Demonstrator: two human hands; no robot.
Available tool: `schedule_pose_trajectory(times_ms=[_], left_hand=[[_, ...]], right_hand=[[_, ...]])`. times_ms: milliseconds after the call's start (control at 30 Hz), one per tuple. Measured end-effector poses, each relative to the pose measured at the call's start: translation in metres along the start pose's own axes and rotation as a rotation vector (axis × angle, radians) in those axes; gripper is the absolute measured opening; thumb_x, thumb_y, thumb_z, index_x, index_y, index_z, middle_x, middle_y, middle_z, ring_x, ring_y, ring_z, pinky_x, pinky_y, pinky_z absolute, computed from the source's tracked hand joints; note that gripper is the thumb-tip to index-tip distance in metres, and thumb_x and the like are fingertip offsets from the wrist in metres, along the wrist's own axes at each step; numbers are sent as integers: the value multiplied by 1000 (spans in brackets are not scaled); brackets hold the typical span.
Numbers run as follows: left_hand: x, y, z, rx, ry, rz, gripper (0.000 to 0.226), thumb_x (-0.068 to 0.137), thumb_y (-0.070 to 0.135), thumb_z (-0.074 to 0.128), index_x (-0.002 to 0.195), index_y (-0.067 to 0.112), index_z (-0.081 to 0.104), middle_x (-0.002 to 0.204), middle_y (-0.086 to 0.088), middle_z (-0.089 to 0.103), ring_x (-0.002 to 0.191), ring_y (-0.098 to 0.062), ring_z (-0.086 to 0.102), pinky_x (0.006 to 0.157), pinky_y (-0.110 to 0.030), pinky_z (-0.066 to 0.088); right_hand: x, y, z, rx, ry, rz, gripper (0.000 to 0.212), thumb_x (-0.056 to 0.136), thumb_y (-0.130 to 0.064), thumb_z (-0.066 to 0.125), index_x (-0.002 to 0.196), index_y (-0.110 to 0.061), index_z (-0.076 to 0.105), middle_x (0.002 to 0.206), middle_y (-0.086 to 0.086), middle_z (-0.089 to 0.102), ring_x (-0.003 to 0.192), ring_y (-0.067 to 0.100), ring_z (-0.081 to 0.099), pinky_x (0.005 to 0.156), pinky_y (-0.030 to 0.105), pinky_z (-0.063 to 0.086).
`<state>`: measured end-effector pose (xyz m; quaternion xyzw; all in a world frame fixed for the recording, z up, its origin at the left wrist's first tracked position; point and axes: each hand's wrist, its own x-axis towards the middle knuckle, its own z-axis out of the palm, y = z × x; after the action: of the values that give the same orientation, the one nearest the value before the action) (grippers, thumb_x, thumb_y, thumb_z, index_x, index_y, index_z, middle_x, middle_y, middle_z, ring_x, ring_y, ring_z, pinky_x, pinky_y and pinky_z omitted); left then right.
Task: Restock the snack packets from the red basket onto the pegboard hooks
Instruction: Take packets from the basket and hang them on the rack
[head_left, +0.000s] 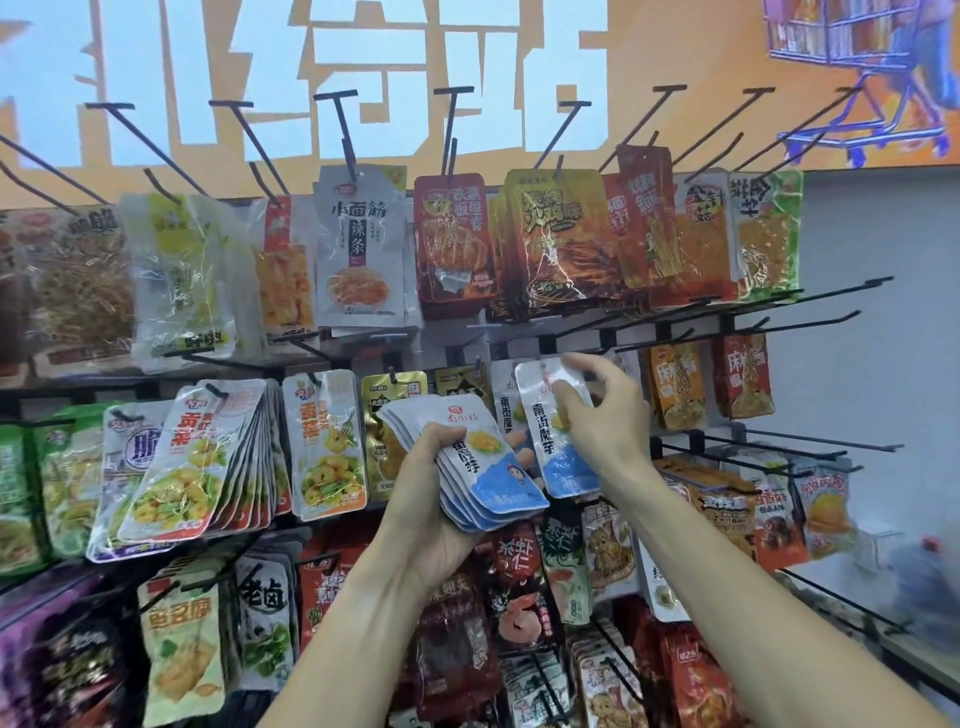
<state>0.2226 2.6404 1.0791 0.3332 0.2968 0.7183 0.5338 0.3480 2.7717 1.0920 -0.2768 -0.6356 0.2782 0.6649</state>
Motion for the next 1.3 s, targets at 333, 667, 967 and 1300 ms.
schedule_pose_trajectory(times_ms=[333, 667, 967, 1300], left_hand=[[1, 3, -3, -50, -66, -53, 52, 103, 34, 47, 117, -8, 75, 119, -23, 74, 95, -32, 78, 105, -62, 51], [-3, 4, 3, 8, -21, -21, 46, 103, 28, 51, 133, -6, 60, 124, -32, 71, 119, -44, 69, 97, -59, 58], [1, -5, -7, 96, 16, 20, 31, 99, 16, 64, 127, 2, 65, 122, -26, 74, 121, -46, 68, 108, -72, 46], [8, -16, -1, 226, 56, 122, 28, 103, 21, 64, 125, 5, 72, 115, -18, 78, 109, -40, 74, 105, -60, 54]], right_hand=[[3, -8, 2, -71, 11, -38, 32, 101, -17, 64, 132, -22, 70, 130, -12, 70, 115, -2, 54, 98, 21, 43], [39, 14, 44, -282, -99, 65, 31, 101, -27, 67, 131, -23, 70, 124, 1, 73, 111, 26, 69, 86, 30, 50], [-13, -4, 9, 86, -115, 146, 14, 100, -35, 67, 109, -28, 74, 108, -7, 76, 103, 16, 72, 87, 34, 56], [-42, -18, 0, 319, -161, 196, 29, 91, -8, 78, 113, -20, 62, 100, 10, 74, 84, 20, 76, 68, 29, 60]])
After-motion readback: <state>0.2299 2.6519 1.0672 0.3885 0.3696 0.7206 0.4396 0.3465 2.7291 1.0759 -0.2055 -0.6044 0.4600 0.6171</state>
